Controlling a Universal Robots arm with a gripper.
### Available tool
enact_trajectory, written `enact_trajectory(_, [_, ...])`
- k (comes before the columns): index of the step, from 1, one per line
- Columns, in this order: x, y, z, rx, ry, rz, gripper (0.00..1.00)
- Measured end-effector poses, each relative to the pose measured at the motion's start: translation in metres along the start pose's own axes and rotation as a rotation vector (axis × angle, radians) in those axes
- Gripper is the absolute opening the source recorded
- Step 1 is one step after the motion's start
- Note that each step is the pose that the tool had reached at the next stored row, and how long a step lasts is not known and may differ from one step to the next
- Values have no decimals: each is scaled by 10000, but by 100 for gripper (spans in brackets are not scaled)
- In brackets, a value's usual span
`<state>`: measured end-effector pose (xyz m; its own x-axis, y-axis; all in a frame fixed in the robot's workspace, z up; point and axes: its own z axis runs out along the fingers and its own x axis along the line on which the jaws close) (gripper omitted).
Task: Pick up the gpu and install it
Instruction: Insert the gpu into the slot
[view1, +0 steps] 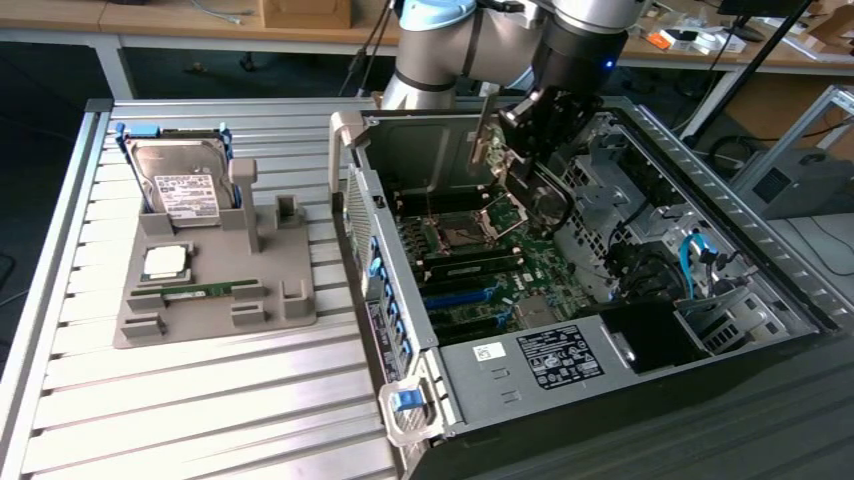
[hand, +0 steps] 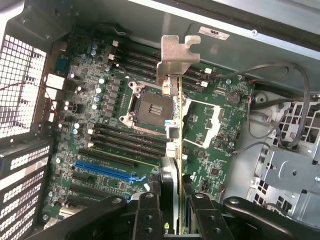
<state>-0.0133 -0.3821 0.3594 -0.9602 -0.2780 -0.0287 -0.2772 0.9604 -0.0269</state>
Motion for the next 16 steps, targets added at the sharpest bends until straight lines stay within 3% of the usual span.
enact_trajectory(16, [0,0,4,-28,-27,-977,27])
